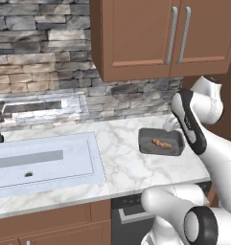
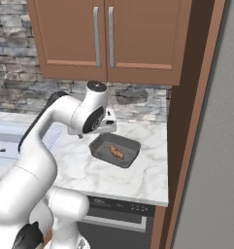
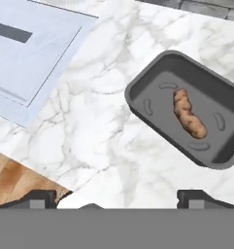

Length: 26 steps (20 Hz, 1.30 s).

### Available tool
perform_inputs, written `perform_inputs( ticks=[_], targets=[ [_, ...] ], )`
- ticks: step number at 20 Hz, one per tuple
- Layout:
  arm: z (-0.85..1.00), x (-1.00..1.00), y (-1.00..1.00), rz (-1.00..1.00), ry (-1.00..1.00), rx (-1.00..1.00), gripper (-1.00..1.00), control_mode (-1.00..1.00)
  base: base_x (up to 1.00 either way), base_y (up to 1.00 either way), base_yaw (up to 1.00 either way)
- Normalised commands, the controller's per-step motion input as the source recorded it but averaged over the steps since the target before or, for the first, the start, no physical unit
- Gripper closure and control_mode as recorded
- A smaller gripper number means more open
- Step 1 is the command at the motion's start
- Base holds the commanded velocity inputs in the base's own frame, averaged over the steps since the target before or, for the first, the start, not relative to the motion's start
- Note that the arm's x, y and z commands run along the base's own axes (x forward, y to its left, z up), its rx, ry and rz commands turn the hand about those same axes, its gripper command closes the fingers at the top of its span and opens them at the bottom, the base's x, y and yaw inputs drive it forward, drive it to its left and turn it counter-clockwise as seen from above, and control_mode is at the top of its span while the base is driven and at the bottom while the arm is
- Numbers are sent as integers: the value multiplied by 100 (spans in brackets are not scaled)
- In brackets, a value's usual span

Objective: Take the onion and potato out of the freezer and place them in the tupperware container on the counter. Then put the tupperware containing the vegetables back in the freezer.

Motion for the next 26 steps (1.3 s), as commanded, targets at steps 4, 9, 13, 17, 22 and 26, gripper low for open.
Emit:
perform_inputs(
  ticks=[4, 9, 13, 17, 22, 26],
  targets=[
    [82, -100, 49, -31, 1, 4, -100, -100, 0, 0, 0],
    [54, -100, 22, -30, 3, 1, -100, -100, 0, 0, 0],
    [10, -100, 1, -26, 1, 0, -100, -100, 0, 0, 0],
    [0, -98, 0, -19, 0, 0, -100, -100, 0, 0, 0],
    [0, -51, -1, -5, 0, 0, -100, 100, -40, 0, -2],
    [0, 0, 0, 0, 0, 0, -100, 100, -100, 0, -9]
  ],
)
